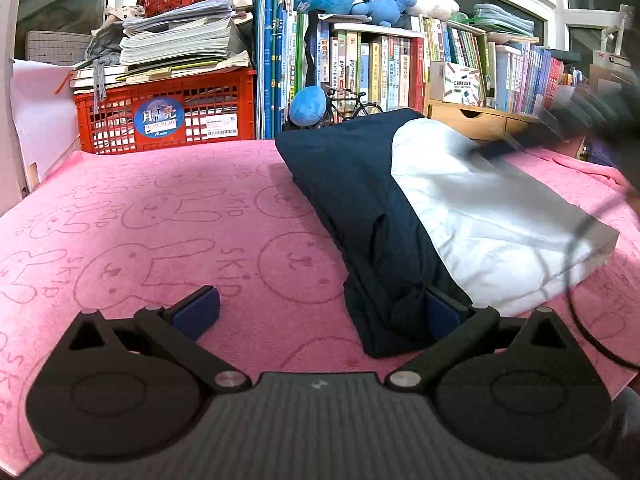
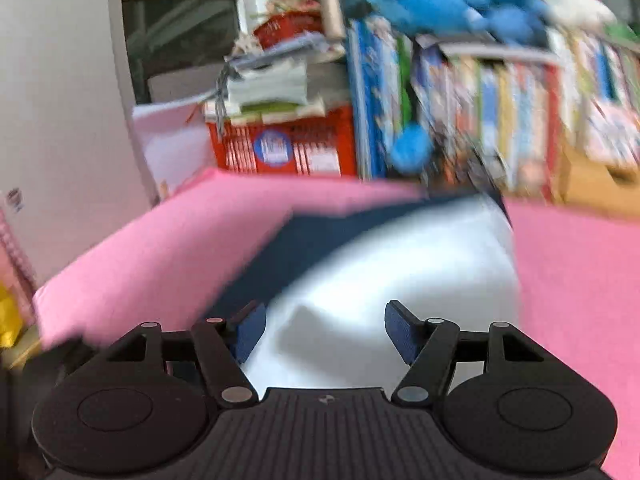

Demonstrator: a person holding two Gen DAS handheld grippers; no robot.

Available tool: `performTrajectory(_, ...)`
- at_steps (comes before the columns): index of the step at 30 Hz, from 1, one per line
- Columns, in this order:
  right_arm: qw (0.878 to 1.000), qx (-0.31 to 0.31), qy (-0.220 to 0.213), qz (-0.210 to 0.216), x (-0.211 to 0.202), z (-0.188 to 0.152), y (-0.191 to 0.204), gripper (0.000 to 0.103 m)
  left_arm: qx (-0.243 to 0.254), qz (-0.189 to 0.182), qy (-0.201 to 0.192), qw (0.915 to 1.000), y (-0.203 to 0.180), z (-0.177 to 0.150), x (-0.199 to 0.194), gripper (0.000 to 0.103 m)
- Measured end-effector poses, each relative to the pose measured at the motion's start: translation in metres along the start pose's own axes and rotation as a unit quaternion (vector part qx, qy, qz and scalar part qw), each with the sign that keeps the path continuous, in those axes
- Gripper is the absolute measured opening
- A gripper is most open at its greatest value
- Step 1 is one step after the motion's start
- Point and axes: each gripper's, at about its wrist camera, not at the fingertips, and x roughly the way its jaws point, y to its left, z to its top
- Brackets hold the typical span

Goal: Fold clothes

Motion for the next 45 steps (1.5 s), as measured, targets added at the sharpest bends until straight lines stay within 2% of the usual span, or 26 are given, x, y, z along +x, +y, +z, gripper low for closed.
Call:
performTrajectory(2, 0.999, 0.024, 0.010, -0.019, -0.020, -0.035, -0.023, 0.063, 0.001, 0.000, 0.001, 1.0000, 0.000, 0.000, 0.000, 0.103)
performTrajectory(5, 0.998, 0.051, -0.020, -0.027, -0.053, -0.064, -0.042, 0.062, 0.002, 0.002, 0.008, 1.0000, 0.000, 0.001, 0.000, 0.103)
performTrajectory(8, 0.997, 0.048, -0.010, -0.066, -0.070, -0.074, -0.039, 0.065, -0.016, 0.018, 0.044, 0.9987, -0.005, 0.012, -0.005, 0.103)
performTrajectory(10, 0.996, 0.044, -0.014, -0.072, -0.079, -0.085, -0.036, 0.065, -0.029, 0.027, 0.064, 0.9972, -0.009, 0.018, -0.012, 0.103)
performTrajectory(16, 0.996, 0.007, -0.045, -0.081, -0.103, -0.110, -0.014, 0.080, -0.001, 0.024, 0.066, 0.9976, -0.037, 0.022, -0.042, 0.103)
performTrajectory(23, 0.995, -0.021, -0.065, -0.079, -0.115, -0.116, -0.003, 0.093, 0.019, 0.030, 0.080, 0.9962, -0.058, 0.020, -0.047, 0.103)
performTrajectory(31, 0.994, -0.031, -0.070, -0.076, -0.121, -0.118, -0.001, 0.097, 0.029, 0.022, 0.085, 0.9957, -0.070, 0.016, -0.048, 0.103)
performTrajectory(45, 0.994, -0.045, -0.062, -0.081, -0.117, -0.117, 0.006, 0.101, 0.002, 0.010, 0.110, 0.9939, -0.072, 0.009, -0.041, 0.103)
